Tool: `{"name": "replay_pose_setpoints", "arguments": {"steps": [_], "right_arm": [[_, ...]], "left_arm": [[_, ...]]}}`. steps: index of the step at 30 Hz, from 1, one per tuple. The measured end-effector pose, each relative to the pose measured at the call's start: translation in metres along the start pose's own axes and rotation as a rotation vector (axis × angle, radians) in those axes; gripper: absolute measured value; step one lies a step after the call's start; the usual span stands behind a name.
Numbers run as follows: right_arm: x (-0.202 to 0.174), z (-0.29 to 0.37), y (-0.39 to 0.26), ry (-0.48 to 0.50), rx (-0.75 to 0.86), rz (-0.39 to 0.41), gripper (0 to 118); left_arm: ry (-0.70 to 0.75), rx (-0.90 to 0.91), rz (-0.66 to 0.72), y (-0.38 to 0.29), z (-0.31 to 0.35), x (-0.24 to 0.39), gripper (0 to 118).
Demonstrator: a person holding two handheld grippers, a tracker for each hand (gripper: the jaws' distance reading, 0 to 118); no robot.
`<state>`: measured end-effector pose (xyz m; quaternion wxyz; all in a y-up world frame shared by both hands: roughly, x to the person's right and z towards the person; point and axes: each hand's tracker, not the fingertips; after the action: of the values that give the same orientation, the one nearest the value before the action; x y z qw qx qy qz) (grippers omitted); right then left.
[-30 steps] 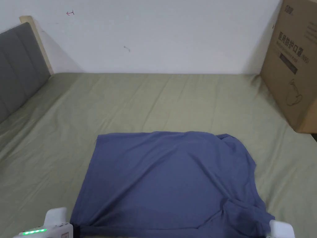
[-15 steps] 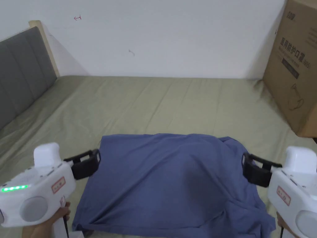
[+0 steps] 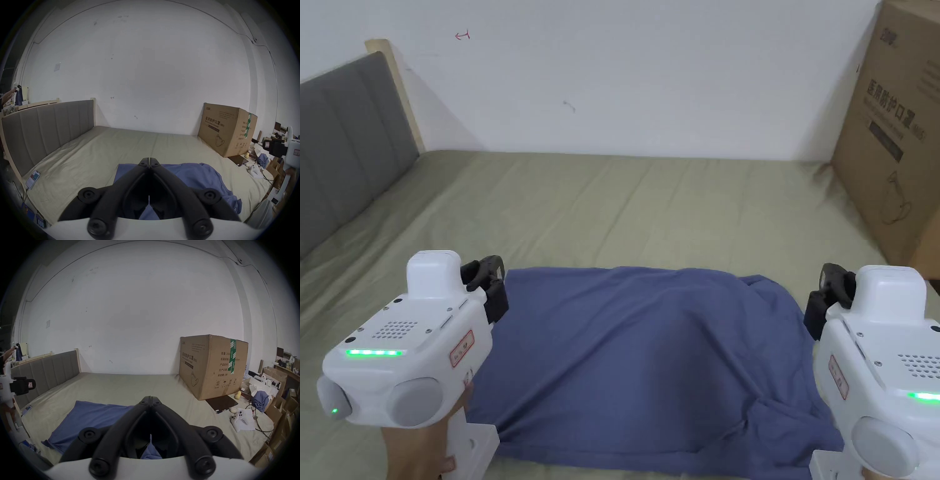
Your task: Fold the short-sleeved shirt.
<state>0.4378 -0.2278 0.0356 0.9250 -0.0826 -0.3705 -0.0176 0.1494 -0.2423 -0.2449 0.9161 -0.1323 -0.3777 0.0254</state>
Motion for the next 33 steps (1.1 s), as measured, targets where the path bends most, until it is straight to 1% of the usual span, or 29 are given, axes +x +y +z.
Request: {"name": "replay_pose_setpoints", "arguments": {"steps": [3, 6, 9, 12, 13, 14, 16, 17, 19, 20, 25, 27, 28, 29, 30, 31, 32, 33], "right_arm": [[0.002, 0.001, -0.001, 0.004, -0.002, 0.0, 0], [0.005, 0.0, -0.003, 0.007, -0.015, -0.012, 0], [0.008, -0.001, -0.009, 0.004, -0.03, -0.007, 0], [0.01, -0.002, -0.016, 0.004, -0.054, -0.012, 0], [0.011, -0.003, -0.018, 0.007, -0.066, -0.015, 0], [0.011, -0.004, -0.021, 0.008, -0.078, -0.02, 0], [0.012, -0.005, -0.026, 0.007, -0.093, -0.03, 0], [0.012, -0.005, -0.029, 0.006, -0.102, -0.035, 0], [0.012, -0.007, -0.035, 0.004, -0.121, -0.043, 0], [0.013, -0.007, -0.038, 0.005, -0.131, -0.048, 0], [0.018, -0.007, -0.052, 0.004, -0.172, -0.063, 0], [0.02, -0.006, -0.055, -0.001, -0.182, -0.063, 0], [0.021, -0.004, -0.057, -0.004, -0.188, -0.062, 0], [0.023, -0.003, -0.058, -0.006, -0.193, -0.062, 0], [0.026, -0.002, -0.06, -0.01, -0.197, -0.063, 0], [0.028, -0.002, -0.062, -0.015, -0.204, -0.062, 0], [0.03, -0.001, -0.064, -0.02, -0.211, -0.06, 0], [0.033, 0.0, -0.067, -0.024, -0.22, -0.058, 0]], "left_arm": [[0.019, -0.04, -0.019, -0.006, -0.004, -0.004, 0], [0.039, -0.167, -0.004, -0.019, -0.007, -0.016, 0], [0.056, -0.301, 0.007, -0.046, -0.012, -0.035, 0], [0.104, -0.397, 0.007, -0.078, -0.009, -0.052, 0], [0.129, -0.421, 0.015, -0.088, -0.008, -0.058, 4], [0.135, -0.473, 0.022, -0.098, -0.008, -0.065, 24], [0.135, -0.56, 0.064, -0.117, -0.01, -0.077, 94], [0.148, -0.619, 0.092, -0.127, -0.011, -0.082, 100], [0.151, -0.662, 0.126, -0.141, -0.008, -0.09, 100], [0.162, -0.645, 0.128, -0.147, -0.007, -0.093, 100], [0.214, -0.682, 0.096, -0.17, -0.007, -0.101, 100], [0.23, -0.691, 0.073, -0.179, -0.008, -0.102, 98], [0.24, -0.701, 0.066, -0.183, -0.01, -0.102, 90], [0.235, -0.7, 0.066, -0.186, -0.011, -0.103, 75], [0.21, -0.705, 0.074, -0.188, -0.014, -0.104, 52], [0.188, -0.717, 0.084, -0.192, -0.017, -0.105, 20], [0.183, -0.718, 0.078, -0.193, -0.019, -0.102, 8], [0.186, -0.712, 0.056, -0.194, -0.021, -0.098, 6]]}}
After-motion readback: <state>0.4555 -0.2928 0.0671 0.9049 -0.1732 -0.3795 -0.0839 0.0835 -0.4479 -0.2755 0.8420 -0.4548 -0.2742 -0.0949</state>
